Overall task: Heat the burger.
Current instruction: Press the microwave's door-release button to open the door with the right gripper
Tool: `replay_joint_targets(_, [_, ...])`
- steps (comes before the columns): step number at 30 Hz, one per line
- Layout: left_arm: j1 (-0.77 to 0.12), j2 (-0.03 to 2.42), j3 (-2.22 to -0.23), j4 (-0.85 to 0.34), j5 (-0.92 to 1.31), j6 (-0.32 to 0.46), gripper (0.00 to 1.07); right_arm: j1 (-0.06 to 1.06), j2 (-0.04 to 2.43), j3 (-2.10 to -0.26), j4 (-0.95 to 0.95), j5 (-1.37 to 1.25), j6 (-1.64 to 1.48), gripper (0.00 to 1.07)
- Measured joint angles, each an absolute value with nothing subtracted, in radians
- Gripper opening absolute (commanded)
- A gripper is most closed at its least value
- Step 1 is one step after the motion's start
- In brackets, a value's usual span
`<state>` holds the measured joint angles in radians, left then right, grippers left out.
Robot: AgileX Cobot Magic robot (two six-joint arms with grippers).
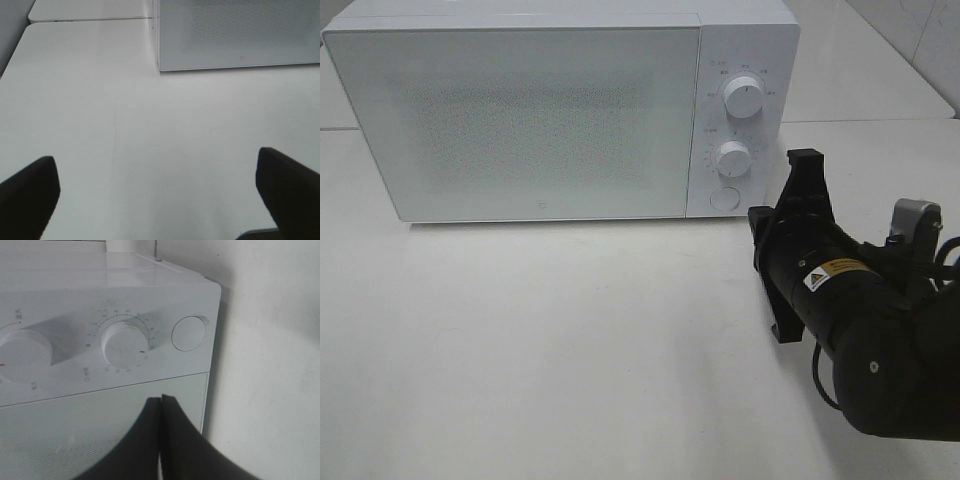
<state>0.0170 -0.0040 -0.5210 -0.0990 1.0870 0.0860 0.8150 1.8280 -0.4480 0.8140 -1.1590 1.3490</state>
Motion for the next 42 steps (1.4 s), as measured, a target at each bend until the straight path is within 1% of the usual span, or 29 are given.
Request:
replay_joint_targets(5, [0.017, -0.004, -0.521, -0.099, 1.087, 0.086, 1.0, 0.802, 1.871, -0.484, 0.808, -1.154, 1.37, 0.0])
replay_joint_targets(20, [0.017, -0.004, -0.521, -0.099, 1.087, 0.086, 1.0, 0.677, 1.941, -0.605, 0.77, -1.064, 1.36, 0.0])
replay_joint_targets(32, [0.017, -0.004, -0.521, -0.099, 1.087, 0.086, 1.0, 0.659, 2.02, -0.68, 0.729, -1.032, 1.359, 0.0])
replay_joint_targets(37, [0.017, -0.004, -0.521, -0.099, 1.087, 0.086, 1.0, 0.624, 2.067, -0.724, 0.699, -1.024, 1.359, 0.0])
replay_joint_targets(42, [0.017, -0.004, -0.521, -0.099, 1.087, 0.086, 1.0, 0.619, 2.08, -0.751, 0.687, -1.022, 1.359, 0.0])
